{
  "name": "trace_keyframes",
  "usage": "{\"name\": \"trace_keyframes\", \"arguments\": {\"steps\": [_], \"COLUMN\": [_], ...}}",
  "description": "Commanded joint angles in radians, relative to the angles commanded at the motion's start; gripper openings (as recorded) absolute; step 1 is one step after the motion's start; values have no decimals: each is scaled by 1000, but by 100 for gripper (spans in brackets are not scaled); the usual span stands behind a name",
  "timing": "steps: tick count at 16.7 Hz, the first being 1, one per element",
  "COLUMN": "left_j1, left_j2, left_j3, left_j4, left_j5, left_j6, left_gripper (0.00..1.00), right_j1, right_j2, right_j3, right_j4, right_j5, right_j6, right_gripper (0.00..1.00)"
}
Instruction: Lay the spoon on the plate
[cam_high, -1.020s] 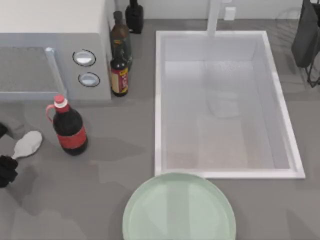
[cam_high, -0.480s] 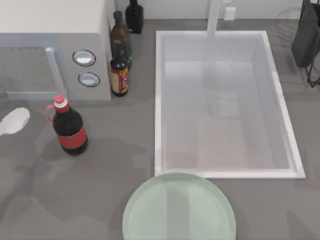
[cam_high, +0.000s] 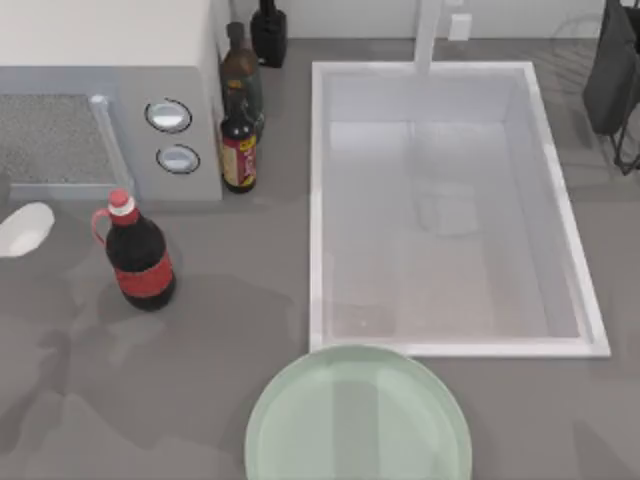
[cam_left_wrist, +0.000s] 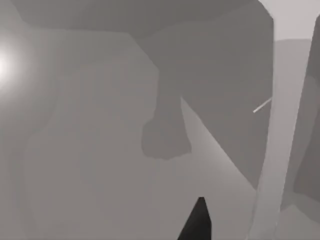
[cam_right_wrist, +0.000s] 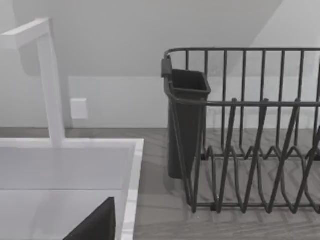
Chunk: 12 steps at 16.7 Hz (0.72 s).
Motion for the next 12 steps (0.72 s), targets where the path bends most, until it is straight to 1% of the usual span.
{"name": "trace_keyframes", "arguments": {"steps": [3,6,9,12], "left_j1": [-32,-101,-200,-320], "left_j2": [-7,-20,-37,-50], "left_j3": [-16,-45,-83,-119], "left_j4": [-30,-85,-155,-230], "left_j5": [-18,-51,-94,-138], "left_j6": [-68,-205,-404,-654], "left_gripper": [0,0,0,0], "right_j1": [0,0,0,0], "right_j2": [0,0,0,0], "right_j3": [0,0,0,0], "right_j4": [0,0,0,0], "right_j5": [0,0,0,0], "right_j6": [0,0,0,0], "right_gripper": [100,100,100,100]}}
